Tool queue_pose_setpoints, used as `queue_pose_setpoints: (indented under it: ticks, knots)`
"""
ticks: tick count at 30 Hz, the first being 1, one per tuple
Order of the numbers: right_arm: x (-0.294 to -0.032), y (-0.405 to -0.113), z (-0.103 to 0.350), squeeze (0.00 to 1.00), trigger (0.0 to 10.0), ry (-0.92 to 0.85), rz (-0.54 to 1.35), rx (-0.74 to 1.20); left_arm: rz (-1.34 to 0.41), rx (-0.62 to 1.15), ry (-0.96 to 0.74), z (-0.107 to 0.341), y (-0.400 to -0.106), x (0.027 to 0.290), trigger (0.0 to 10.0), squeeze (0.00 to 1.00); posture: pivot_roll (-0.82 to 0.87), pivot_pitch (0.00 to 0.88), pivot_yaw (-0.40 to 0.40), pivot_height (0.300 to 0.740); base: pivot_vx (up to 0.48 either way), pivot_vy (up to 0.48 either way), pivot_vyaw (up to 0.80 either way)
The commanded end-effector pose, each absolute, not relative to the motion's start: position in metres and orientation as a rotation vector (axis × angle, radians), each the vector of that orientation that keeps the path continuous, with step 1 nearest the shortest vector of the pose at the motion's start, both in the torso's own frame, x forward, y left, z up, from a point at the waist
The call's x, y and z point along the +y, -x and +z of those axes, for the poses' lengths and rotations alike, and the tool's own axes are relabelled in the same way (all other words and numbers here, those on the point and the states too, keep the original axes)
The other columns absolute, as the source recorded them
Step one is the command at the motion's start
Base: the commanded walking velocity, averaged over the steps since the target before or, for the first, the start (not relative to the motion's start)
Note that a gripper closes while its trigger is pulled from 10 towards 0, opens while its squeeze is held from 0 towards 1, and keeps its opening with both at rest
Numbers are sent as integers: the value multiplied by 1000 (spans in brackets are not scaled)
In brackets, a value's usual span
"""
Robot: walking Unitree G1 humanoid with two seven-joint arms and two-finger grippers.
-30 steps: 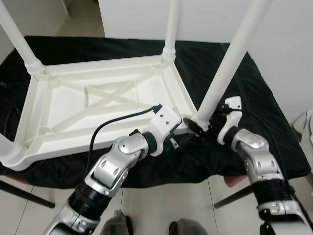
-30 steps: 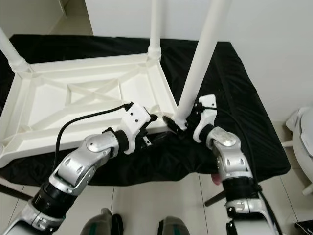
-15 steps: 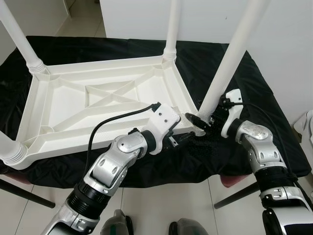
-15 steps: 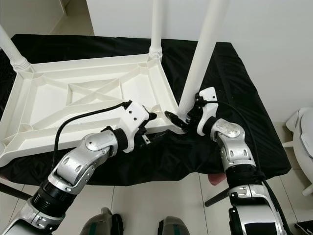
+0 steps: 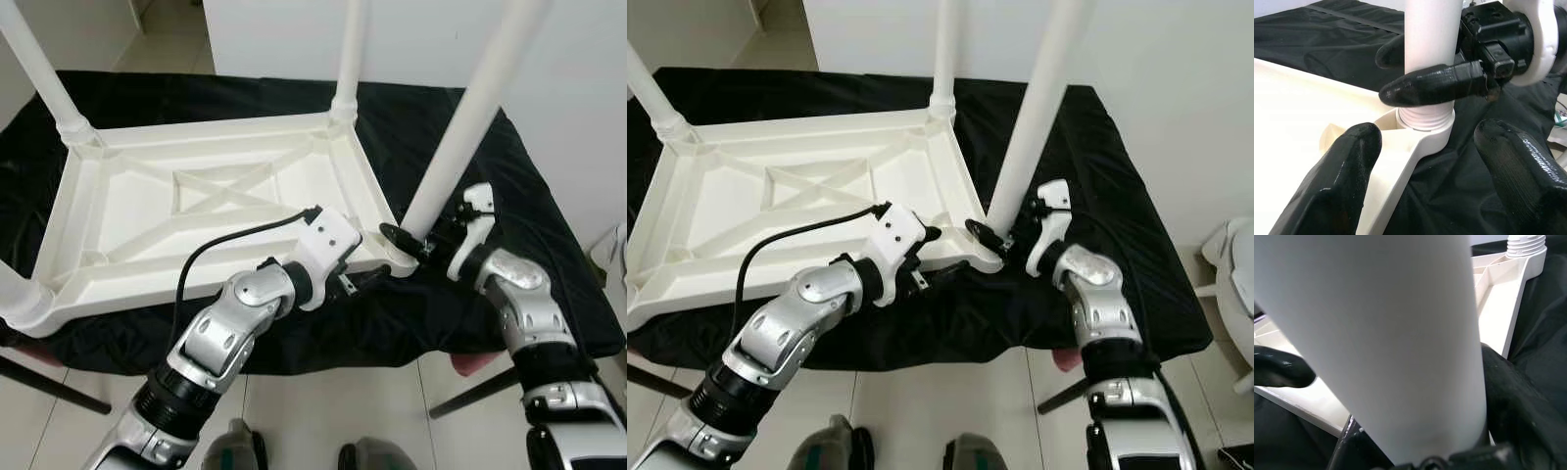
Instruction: Building children table
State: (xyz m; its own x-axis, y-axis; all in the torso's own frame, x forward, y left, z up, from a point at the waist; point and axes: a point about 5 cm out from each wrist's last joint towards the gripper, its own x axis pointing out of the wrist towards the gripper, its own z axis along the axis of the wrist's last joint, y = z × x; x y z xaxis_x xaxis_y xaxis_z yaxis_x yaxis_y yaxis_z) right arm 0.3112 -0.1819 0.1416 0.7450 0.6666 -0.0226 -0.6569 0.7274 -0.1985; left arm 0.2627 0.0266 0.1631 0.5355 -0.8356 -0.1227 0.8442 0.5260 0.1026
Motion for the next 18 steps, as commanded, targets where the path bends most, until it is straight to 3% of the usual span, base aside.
queue_pose_setpoints:
  ticks: [1,12,18]
  knots:
    - [-175,-306,137,0,10000,163,719,-38,-1061,76,-154,161,-257,25,10000,0,-179,42,22,740,0,0,0]
    - [-142,-297,142,0,10000,38,467,-66,-1064,80,-150,160,-256,24,10000,0,-181,48,19,740,0,0,0]
    - [-144,-296,136,0,10000,-44,88,-23,-1065,82,-151,160,-255,24,10000,0,-178,48,15,740,0,0,0]
